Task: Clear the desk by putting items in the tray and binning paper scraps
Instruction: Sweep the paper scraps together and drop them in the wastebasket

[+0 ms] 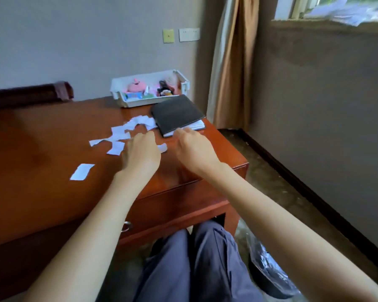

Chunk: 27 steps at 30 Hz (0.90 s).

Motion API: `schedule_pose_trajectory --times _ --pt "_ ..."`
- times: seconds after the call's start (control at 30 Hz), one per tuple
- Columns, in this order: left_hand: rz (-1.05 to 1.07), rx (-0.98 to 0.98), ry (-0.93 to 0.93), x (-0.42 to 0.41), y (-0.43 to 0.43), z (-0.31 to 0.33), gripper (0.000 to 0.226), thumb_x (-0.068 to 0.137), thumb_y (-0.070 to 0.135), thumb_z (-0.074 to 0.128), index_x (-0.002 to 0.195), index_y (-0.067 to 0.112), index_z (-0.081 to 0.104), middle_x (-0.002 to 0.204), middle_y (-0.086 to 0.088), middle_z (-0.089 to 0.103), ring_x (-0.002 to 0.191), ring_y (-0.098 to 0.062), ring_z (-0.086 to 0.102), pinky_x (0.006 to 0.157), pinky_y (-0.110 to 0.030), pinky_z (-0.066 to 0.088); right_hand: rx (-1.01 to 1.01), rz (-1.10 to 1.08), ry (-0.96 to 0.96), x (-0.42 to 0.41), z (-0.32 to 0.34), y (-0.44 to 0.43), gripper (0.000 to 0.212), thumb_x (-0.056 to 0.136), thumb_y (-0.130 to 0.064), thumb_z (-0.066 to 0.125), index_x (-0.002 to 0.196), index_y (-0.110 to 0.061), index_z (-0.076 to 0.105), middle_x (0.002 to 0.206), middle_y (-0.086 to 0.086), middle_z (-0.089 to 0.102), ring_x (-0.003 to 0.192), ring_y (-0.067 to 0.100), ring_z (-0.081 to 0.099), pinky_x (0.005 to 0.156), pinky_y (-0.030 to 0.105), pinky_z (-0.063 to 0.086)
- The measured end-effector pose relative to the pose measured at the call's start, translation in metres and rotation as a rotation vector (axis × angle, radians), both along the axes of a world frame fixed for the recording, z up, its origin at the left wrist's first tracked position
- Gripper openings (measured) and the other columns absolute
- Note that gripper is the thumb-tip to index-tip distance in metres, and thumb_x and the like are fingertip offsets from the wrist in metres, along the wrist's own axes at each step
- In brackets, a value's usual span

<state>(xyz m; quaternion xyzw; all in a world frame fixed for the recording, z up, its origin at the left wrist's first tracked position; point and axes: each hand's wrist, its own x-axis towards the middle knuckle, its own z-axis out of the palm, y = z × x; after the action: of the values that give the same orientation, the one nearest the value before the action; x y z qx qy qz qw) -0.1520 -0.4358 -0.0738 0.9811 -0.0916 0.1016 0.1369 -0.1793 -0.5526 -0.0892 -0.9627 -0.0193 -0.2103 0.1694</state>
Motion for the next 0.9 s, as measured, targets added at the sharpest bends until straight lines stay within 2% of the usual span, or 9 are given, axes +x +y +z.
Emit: schedule_pose_trajectory --times 0.07,0.2,0.3,0.43,0.53,0.63,0.7,0.8,0.9 --pt "0.108 0.035 0.025 0.005 0.035 -0.007 0.041 0.096 0.011 0.036 0.136 0.011 0.041 0.139 -0.018 0.043 0.130 -0.036 0.035 0.103 -0.045 0.032 -0.018 0.099 0.053 0.017 -0.008 0.030 0.023 0.093 -0.010 0.040 0.107 -0.002 0.055 0.111 0.018 0.057 0.104 0.037 0.055 0.075 0.039 0.043" --pt "0.303 0.063 0.229 0.021 0.084 -0.031 0.057 0.101 0.027 0.028 0.150 0.017 0.001 0.157 -0.018 0.004 0.144 -0.039 -0.002 0.115 -0.054 0.008 -0.071 0.129 0.197 0.046 -0.024 0.070 0.035 0.096 -0.019 0.038 0.126 -0.004 0.048 0.129 0.018 0.050 0.119 0.037 0.047 0.092 0.040 0.042" --pt "0.239 0.002 0.318 0.033 0.099 -0.047 0.058 0.101 0.033 0.020 0.150 0.016 -0.008 0.158 -0.017 -0.003 0.146 -0.036 -0.004 0.119 -0.046 0.001 -0.074 0.181 0.282 0.064 -0.030 0.085 0.041 0.097 -0.020 0.037 0.135 -0.004 0.039 0.135 0.020 0.045 0.125 0.037 0.043 0.101 0.042 0.037" --pt "0.066 -0.176 0.190 0.054 0.105 -0.054 0.055 0.101 0.021 0.022 0.150 0.011 0.000 0.158 -0.014 0.003 0.146 -0.030 0.006 0.119 -0.039 0.009 0.039 0.156 0.128 0.081 -0.029 0.087 0.042 0.092 -0.008 0.040 0.134 -0.006 0.040 0.136 0.018 0.041 0.117 0.039 0.046 0.095 0.043 0.042" --pt "0.086 -0.197 0.066 0.074 0.109 -0.052 0.053 0.101 0.017 0.026 0.150 0.011 0.007 0.159 -0.012 -0.002 0.147 -0.031 -0.003 0.120 -0.042 0.004 0.004 0.108 0.033 0.096 -0.028 0.082 0.044 0.089 -0.018 0.047 0.133 -0.010 0.042 0.138 0.017 0.037 0.122 0.038 0.039 0.100 0.045 0.039" --pt "0.018 -0.188 0.083 0.092 0.111 -0.048 0.057 0.100 0.020 0.028 0.151 0.022 0.004 0.159 -0.005 -0.010 0.146 -0.022 -0.016 0.119 -0.041 -0.003 -0.058 0.203 0.218 0.116 -0.033 0.080 0.057 0.093 -0.036 0.044 0.145 -0.021 0.027 0.158 0.009 0.010 0.145 0.028 0.011 0.116 0.044 0.018" --pt "-0.088 -0.108 0.171 0.104 0.112 -0.049 0.057 0.099 0.028 0.027 0.150 0.027 0.003 0.159 0.001 -0.012 0.146 -0.018 -0.018 0.120 -0.041 -0.003 -0.101 0.231 0.337 0.129 -0.035 0.079 0.056 0.096 -0.039 0.039 0.147 -0.022 0.023 0.159 0.005 0.008 0.148 0.022 0.004 0.120 0.042 0.009" --pt "-0.136 0.052 0.261 0.117 0.113 -0.053 0.052 0.099 0.035 0.022 0.149 0.030 0.010 0.160 0.006 0.000 0.148 -0.013 -0.005 0.121 -0.042 -0.001 -0.036 0.251 0.311 0.139 -0.037 0.076 0.045 0.100 -0.028 0.036 0.141 -0.011 0.037 0.152 0.010 0.031 0.143 0.024 0.024 0.118 0.037 0.019" --pt "-0.058 0.012 0.116 0.116 0.111 -0.053 0.046 0.098 0.033 0.029 0.143 0.022 0.033 0.152 -0.003 0.030 0.140 -0.021 0.026 0.116 -0.037 0.018 -0.001 0.195 0.261 0.134 -0.037 0.071 0.037 0.099 -0.021 0.038 0.130 -0.004 0.048 0.138 0.014 0.048 0.128 0.031 0.043 0.107 0.035 0.033"
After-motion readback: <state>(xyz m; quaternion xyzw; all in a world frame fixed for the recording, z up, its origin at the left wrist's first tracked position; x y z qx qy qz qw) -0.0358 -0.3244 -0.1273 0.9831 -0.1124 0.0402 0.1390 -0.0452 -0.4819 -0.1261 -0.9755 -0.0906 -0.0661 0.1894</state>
